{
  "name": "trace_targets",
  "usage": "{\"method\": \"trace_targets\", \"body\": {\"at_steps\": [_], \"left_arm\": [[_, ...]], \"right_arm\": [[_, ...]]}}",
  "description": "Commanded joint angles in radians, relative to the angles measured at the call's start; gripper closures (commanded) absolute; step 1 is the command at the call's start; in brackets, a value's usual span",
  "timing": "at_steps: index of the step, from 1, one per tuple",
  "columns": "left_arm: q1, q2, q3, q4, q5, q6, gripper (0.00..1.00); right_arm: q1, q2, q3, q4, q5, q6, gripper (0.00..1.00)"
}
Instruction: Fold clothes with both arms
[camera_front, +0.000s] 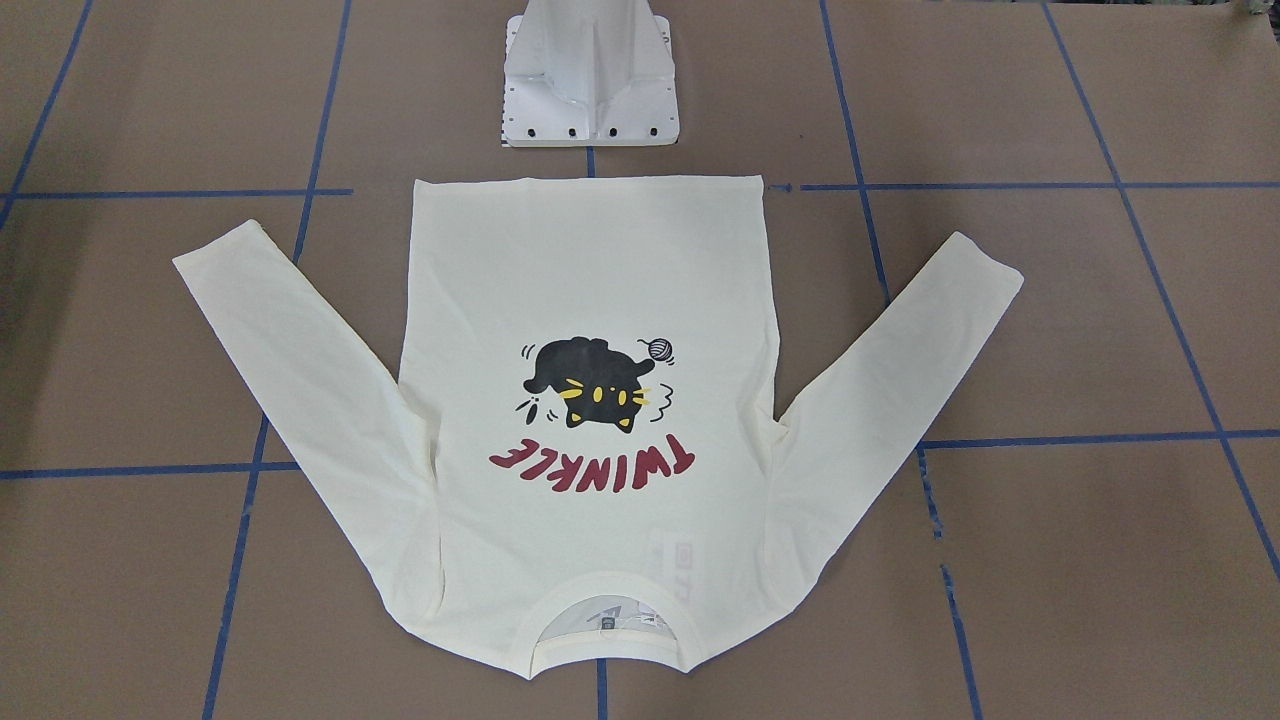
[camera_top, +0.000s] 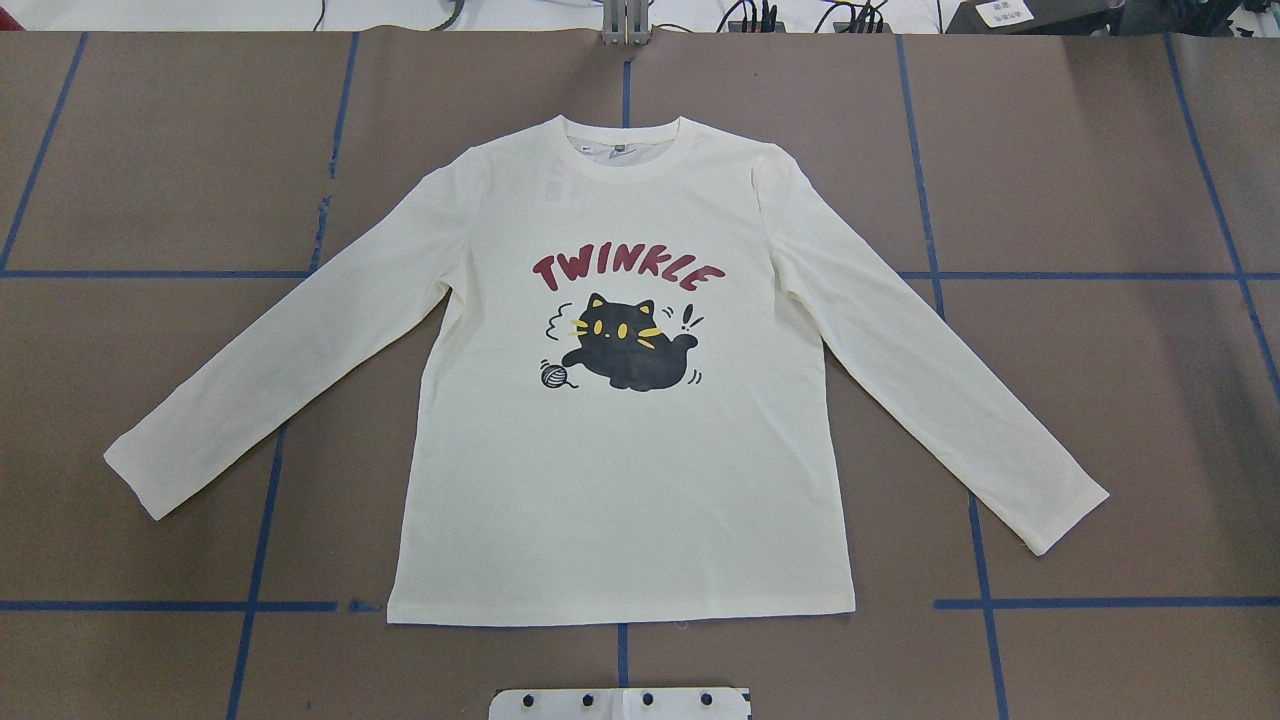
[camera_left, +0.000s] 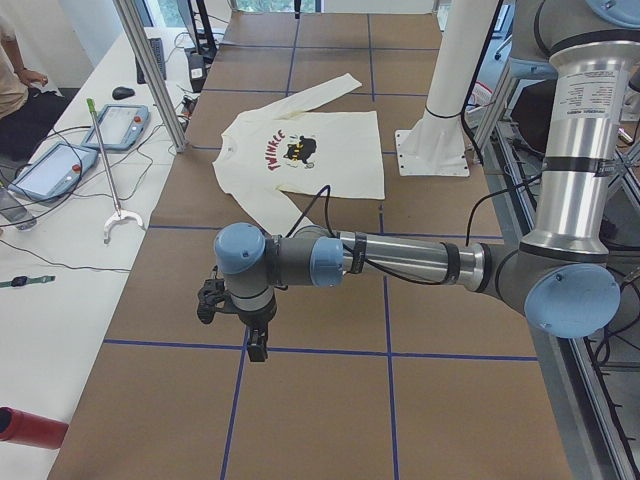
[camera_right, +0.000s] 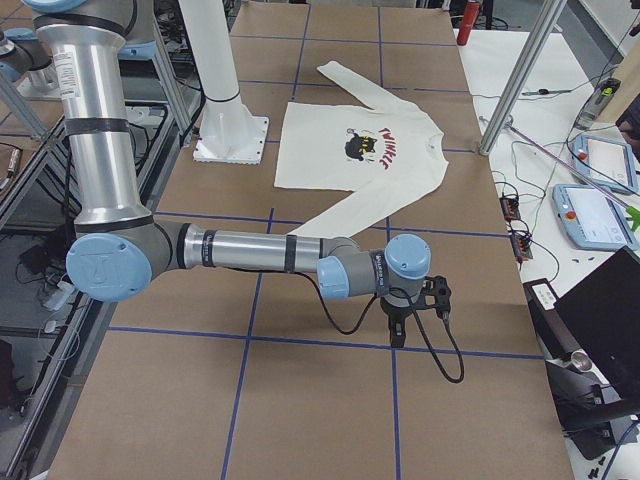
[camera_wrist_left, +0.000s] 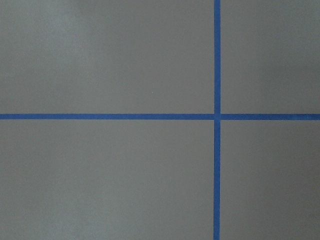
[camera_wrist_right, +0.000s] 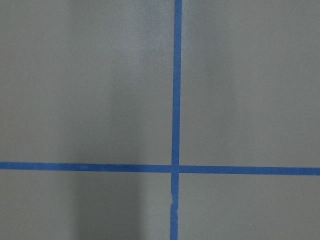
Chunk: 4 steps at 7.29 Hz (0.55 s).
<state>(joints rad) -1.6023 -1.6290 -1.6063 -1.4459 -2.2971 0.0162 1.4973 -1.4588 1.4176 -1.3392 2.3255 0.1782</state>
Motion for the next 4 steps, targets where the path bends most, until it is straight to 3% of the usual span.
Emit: {"method": "trace_targets", "body": {"at_steps": [1, 3, 4], "left_arm": [[0.001, 0.009, -0.019, -0.005, -0.030, 0.004, 0.00], [0.001, 0.015, -0.059, -0.031, -0.068, 0.002, 0.00], [0.002, 0.014, -0.050, -0.047, -0.131, -0.005, 0.00]], "right_arm": [[-0.012, -0.002, -0.002, 0.000, 0.003, 0.000, 0.00], [-0.020, -0.006, 0.009, 0.005, 0.011, 0.003, 0.00], [-0.055, -0.032, 0.041, 0.078, 0.050, 0.004, 0.00]]}}
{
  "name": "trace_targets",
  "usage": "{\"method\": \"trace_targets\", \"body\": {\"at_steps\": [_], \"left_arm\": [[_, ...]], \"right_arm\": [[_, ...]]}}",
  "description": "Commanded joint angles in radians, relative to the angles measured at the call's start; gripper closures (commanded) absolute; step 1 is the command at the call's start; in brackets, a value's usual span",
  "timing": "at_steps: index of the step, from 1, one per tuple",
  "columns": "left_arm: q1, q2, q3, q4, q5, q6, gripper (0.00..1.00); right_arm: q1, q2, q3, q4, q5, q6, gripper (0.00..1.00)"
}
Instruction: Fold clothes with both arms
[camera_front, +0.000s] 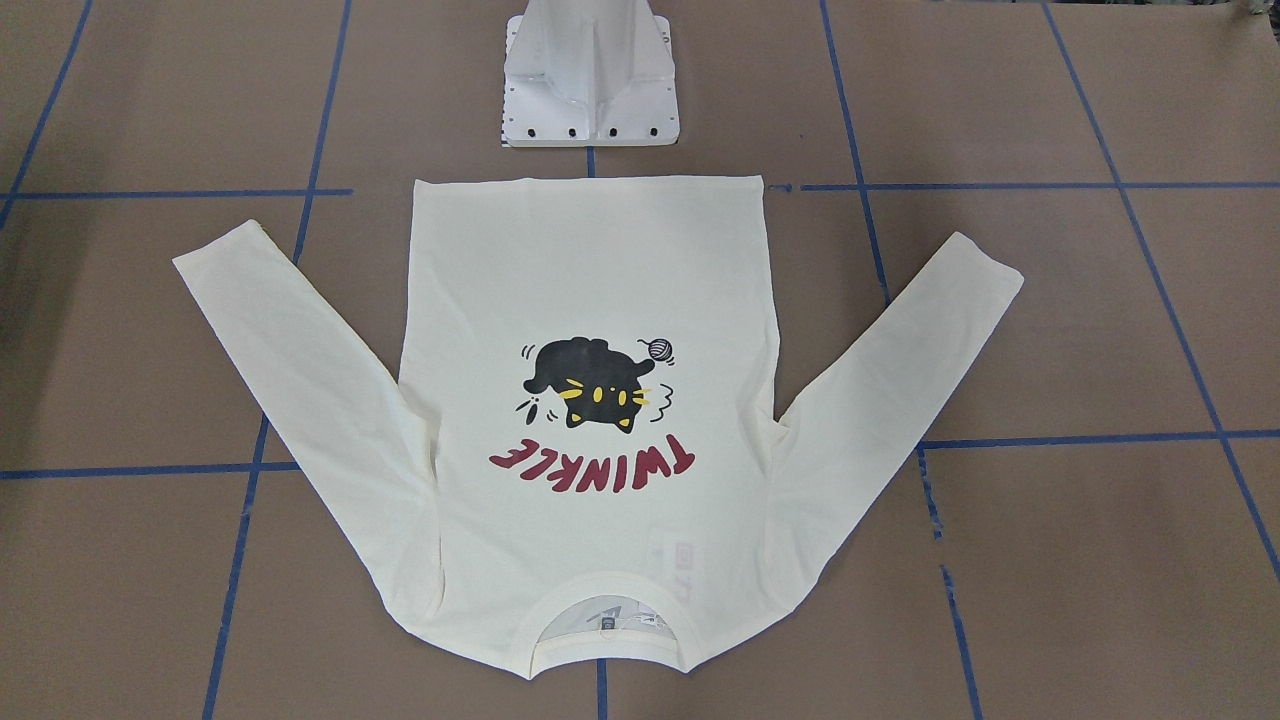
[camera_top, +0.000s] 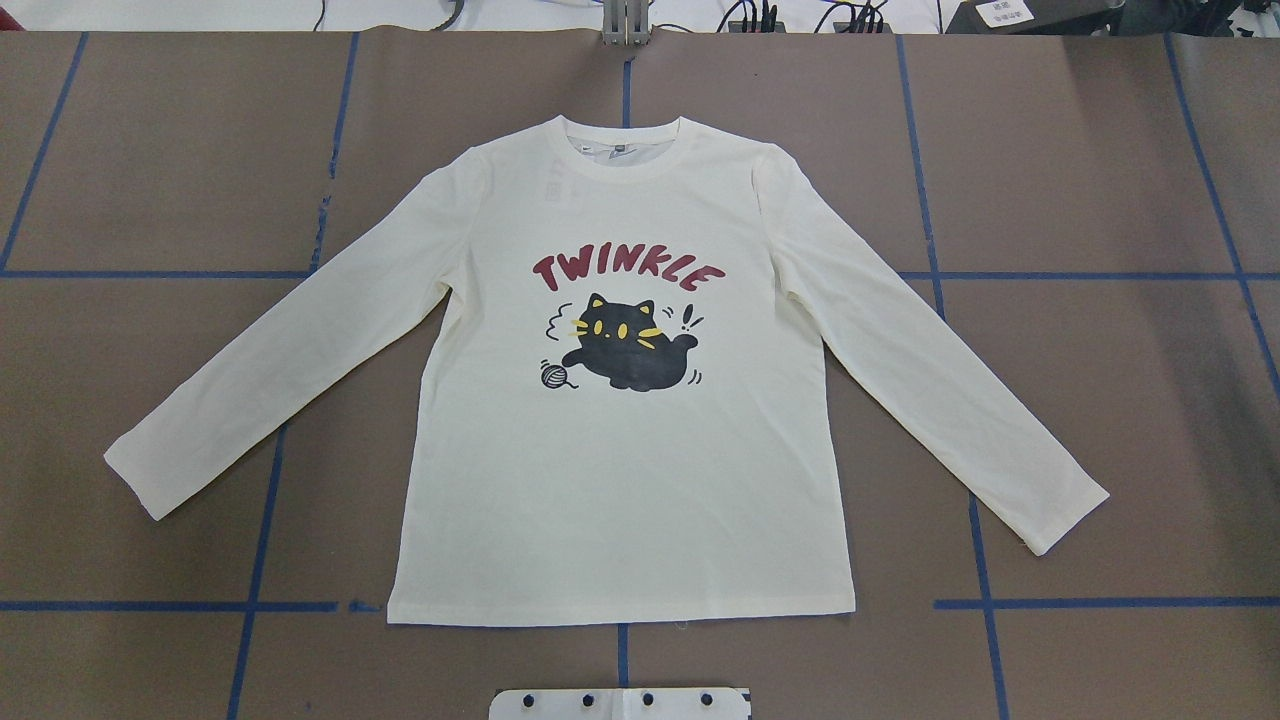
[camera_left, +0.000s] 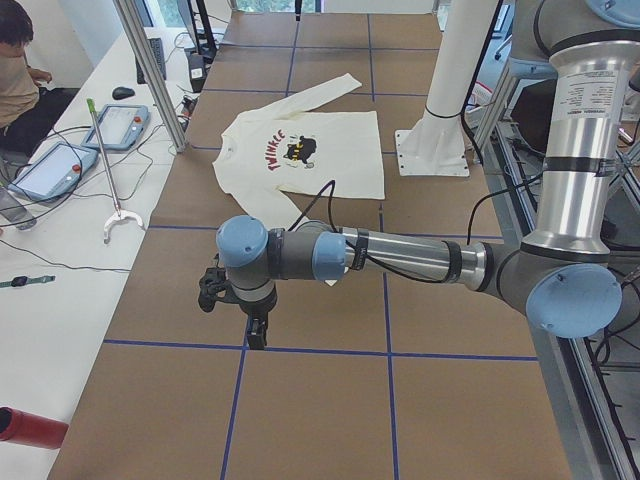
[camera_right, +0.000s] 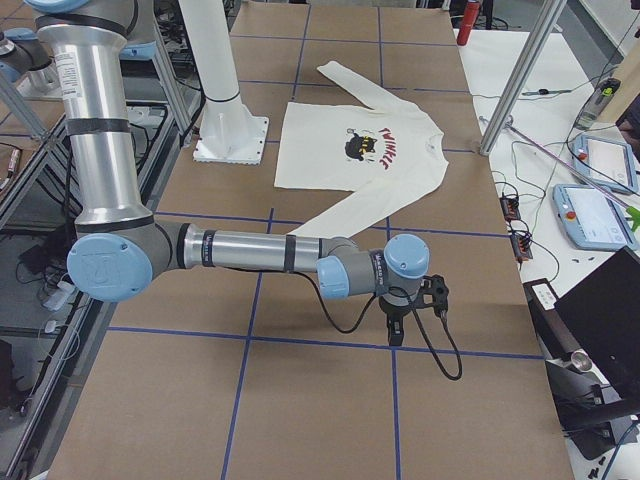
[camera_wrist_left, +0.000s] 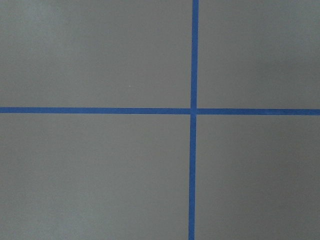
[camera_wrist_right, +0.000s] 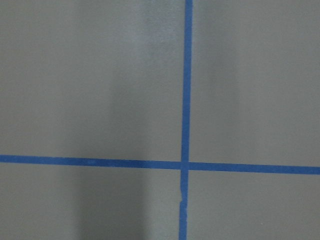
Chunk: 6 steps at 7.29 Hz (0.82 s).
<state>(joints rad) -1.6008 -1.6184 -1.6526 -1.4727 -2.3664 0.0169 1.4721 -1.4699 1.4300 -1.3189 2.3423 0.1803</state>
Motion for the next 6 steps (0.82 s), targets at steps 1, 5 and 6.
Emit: {"method": "trace_targets", "body": {"at_steps": [1, 5, 6], "left_arm": [[0.004, 0.002, -0.010, -0.023, -0.066, -0.003, 0.00], [0.015, 0.003, 0.016, -0.213, -0.108, 0.000, 0.00], [0.013, 0.003, 0.016, -0.247, -0.122, -0.002, 0.00]], "right_arm": [[-0.094, -0.091, 0.036, 0.228, 0.035, 0.060, 0.00], [-0.526, -0.292, 0.206, 0.696, -0.109, 0.949, 0.06], [-0.595, -0.332, 0.298, 0.695, -0.136, 1.113, 0.15]]}}
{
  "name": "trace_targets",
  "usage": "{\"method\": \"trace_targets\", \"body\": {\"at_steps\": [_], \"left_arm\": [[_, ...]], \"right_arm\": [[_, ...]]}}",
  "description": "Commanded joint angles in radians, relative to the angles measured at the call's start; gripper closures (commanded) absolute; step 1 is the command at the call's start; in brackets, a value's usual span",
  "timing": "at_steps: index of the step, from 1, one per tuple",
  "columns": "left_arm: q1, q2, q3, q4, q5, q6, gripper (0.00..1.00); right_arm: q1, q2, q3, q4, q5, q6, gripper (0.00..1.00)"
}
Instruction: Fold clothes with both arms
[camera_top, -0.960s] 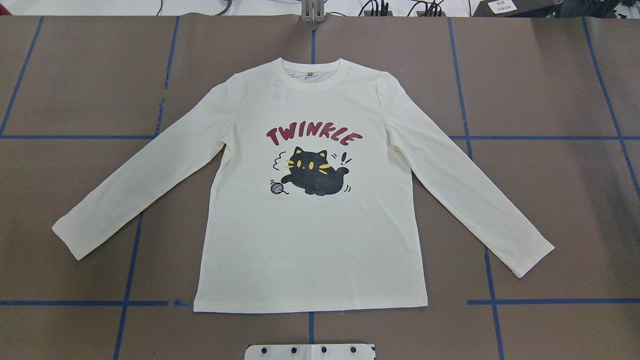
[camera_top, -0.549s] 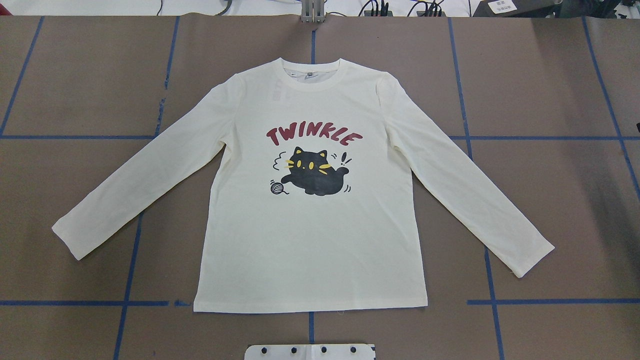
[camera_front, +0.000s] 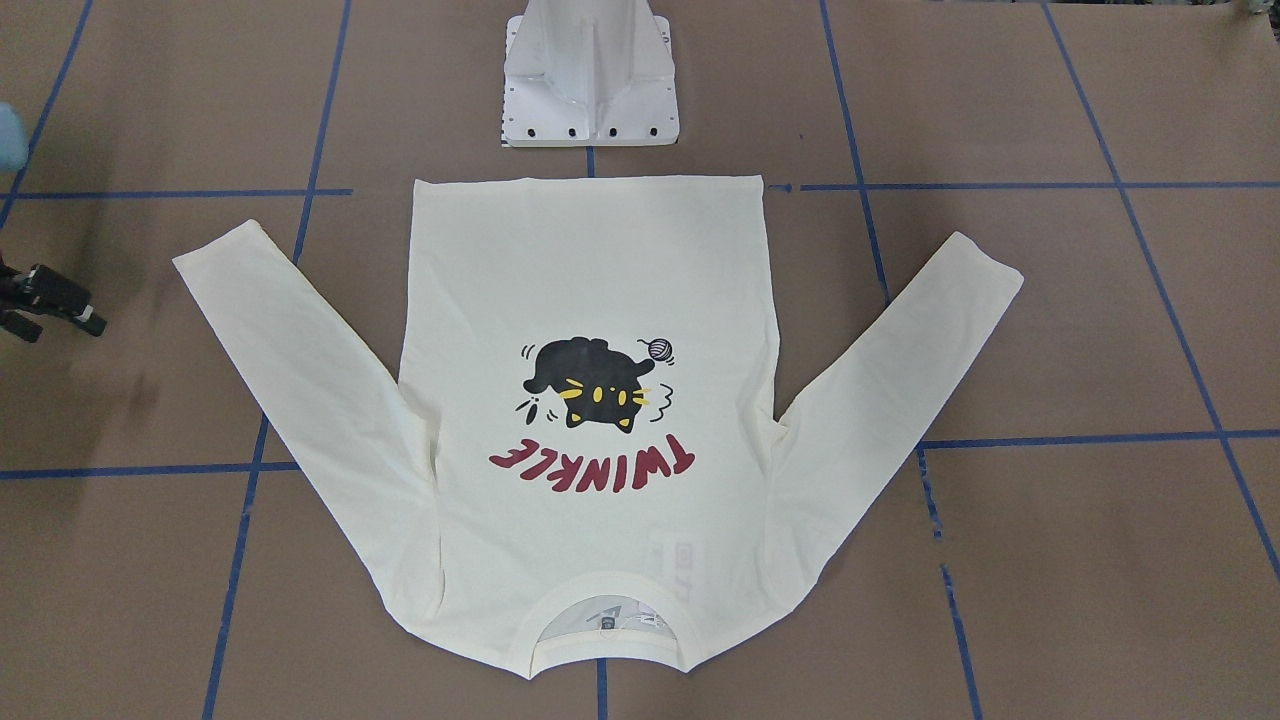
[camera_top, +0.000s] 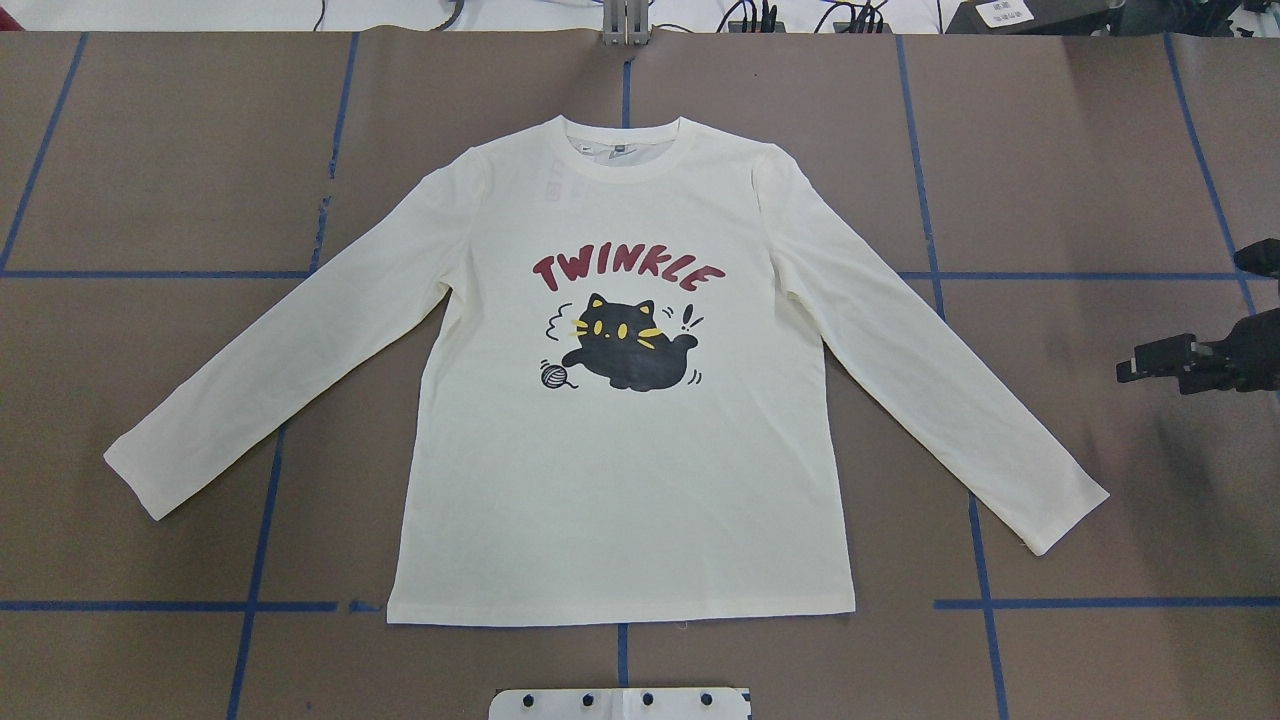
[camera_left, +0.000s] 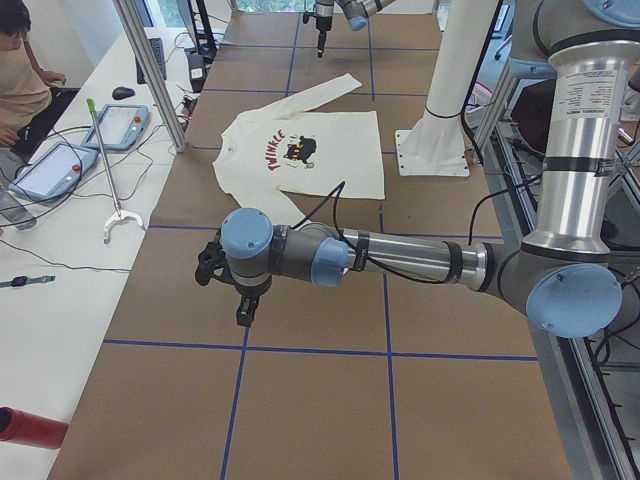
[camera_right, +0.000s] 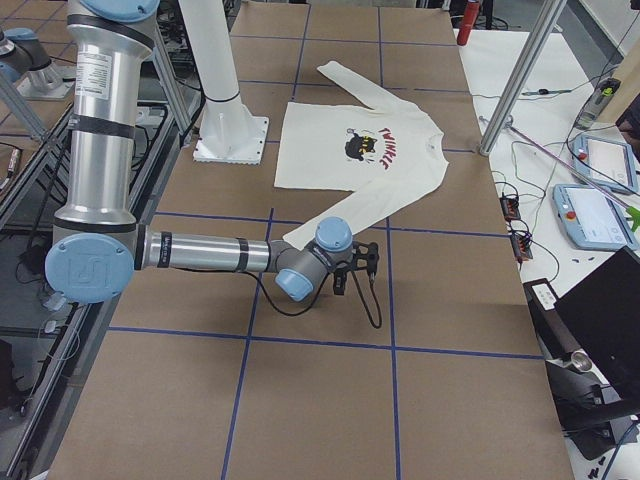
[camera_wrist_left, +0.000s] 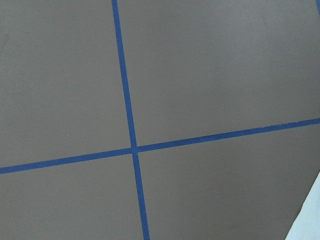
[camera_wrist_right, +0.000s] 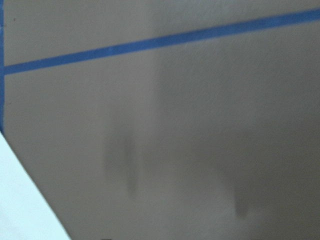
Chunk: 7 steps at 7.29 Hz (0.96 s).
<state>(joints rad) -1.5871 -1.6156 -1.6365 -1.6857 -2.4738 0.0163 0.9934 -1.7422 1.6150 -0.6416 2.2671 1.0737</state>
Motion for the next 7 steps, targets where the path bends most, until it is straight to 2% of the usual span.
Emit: {"method": "trace_targets", "body": {"at_steps": [1, 4, 7], "left_arm": [[-0.001, 0.002, 0.003, -0.055, -0.022, -0.001, 0.00], [-0.001, 0.002, 0.007, -0.054, -0.022, -0.004, 0.00], [-0.001, 0.014, 0.012, -0.055, -0.022, -0.003, 0.00]], "right_arm": [[-0.171, -0.086, 0.150, 0.019, -0.072, 0.332, 0.17], [-0.217, -0.120, 0.171, 0.017, -0.090, 0.394, 0.17], [-0.266, -0.120, 0.134, 0.013, -0.129, 0.396, 0.19]]}}
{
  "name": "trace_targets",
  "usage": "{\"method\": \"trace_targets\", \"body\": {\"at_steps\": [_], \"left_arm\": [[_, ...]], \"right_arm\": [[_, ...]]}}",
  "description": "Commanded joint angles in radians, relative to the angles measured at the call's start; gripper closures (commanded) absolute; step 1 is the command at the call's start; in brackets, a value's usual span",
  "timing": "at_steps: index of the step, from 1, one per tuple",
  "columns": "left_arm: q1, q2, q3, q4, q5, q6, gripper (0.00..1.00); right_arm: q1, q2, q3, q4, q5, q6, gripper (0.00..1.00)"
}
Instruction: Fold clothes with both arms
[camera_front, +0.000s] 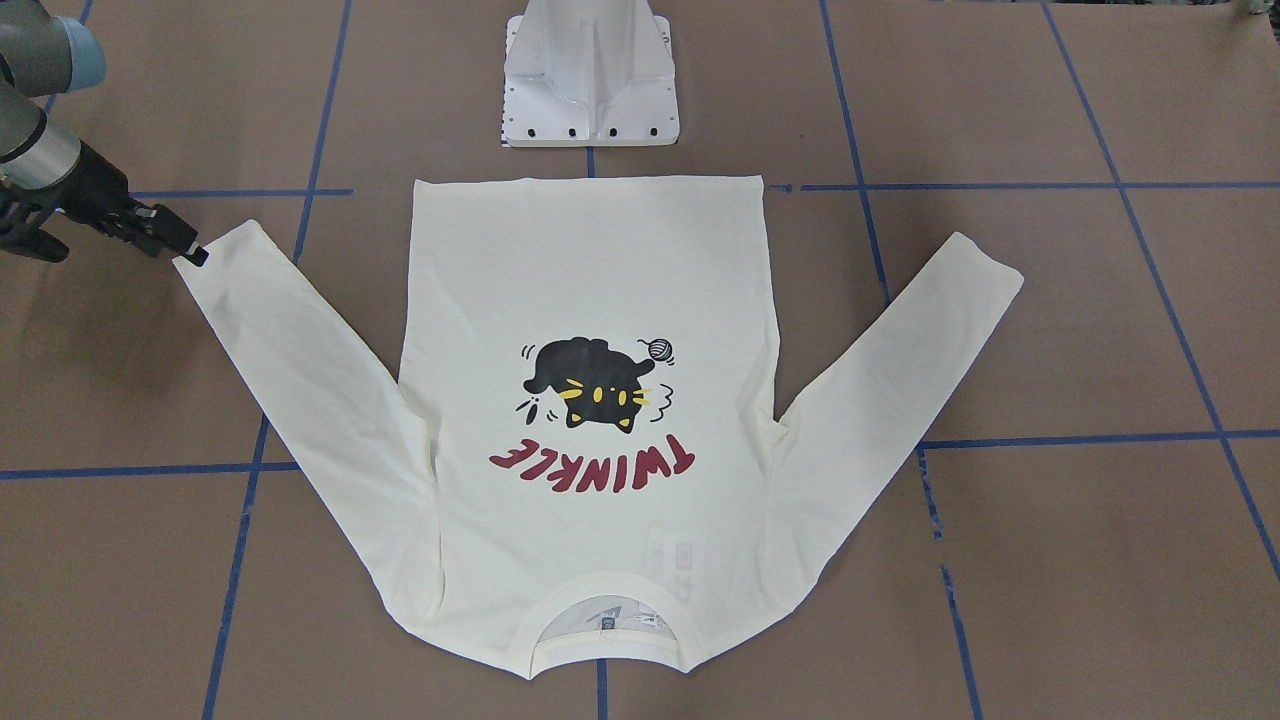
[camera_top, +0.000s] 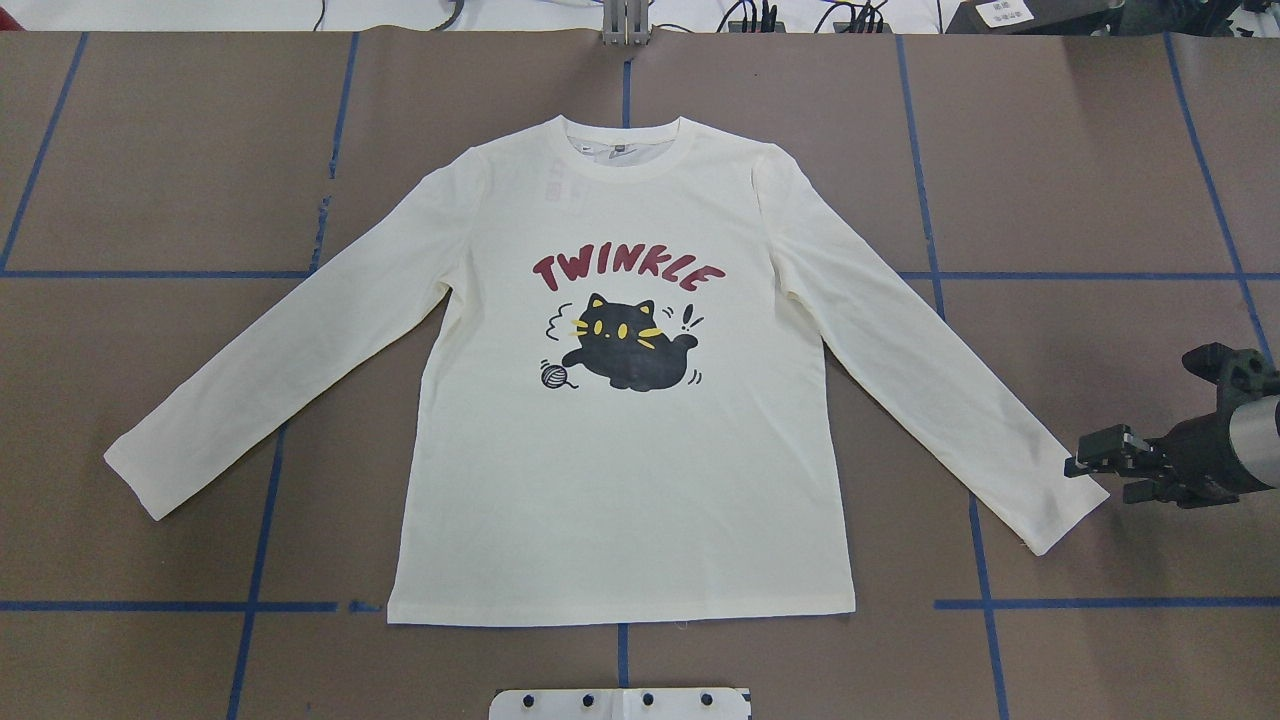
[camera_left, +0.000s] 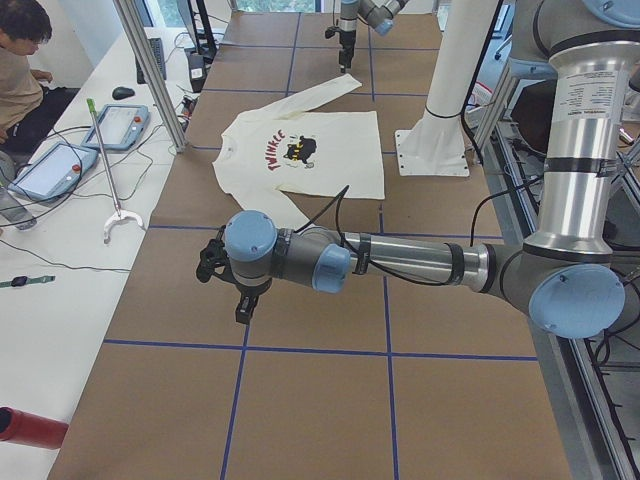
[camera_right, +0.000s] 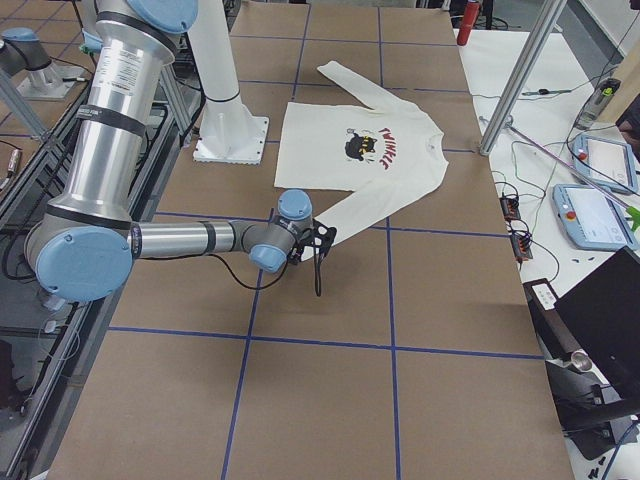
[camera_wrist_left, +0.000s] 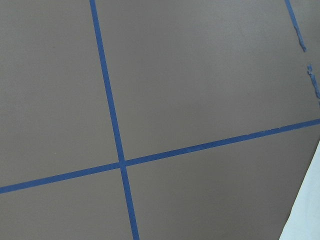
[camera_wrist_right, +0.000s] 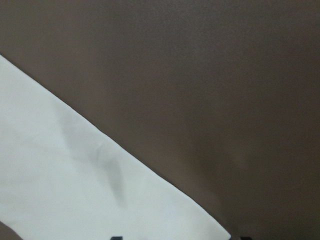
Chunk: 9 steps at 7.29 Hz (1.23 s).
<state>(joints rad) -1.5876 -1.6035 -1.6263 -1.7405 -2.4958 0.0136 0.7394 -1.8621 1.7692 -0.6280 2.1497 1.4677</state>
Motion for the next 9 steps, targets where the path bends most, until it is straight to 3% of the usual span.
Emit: {"method": "trace_targets", "body": {"at_steps": [1, 3, 4, 5, 6, 9], "left_arm": [[0.000, 0.007, -0.001, -0.001, 0.000, 0.000, 0.00], [0.000, 0.008, -0.001, -0.001, 0.000, 0.000, 0.00], [0.000, 0.010, 0.000, -0.001, 0.000, 0.002, 0.00], [0.000, 0.013, -0.001, -0.001, 0.000, 0.002, 0.00], [0.000, 0.017, -0.001, -0.002, 0.000, 0.003, 0.00], [0.000, 0.016, -0.001, -0.001, 0.000, 0.002, 0.00]], "right_arm": [[-0.015, -0.002, -0.020, -0.001, -0.023, 0.002, 0.26], [-0.017, -0.015, -0.020, -0.001, -0.024, 0.002, 0.44], [-0.021, -0.016, -0.020, -0.001, -0.024, 0.002, 0.60], [-0.026, -0.012, -0.023, -0.001, -0.022, 0.002, 0.87], [-0.029, -0.008, -0.024, -0.001, -0.021, 0.002, 1.00], [-0.017, 0.004, 0.007, -0.013, 0.005, 0.000, 1.00]]}}
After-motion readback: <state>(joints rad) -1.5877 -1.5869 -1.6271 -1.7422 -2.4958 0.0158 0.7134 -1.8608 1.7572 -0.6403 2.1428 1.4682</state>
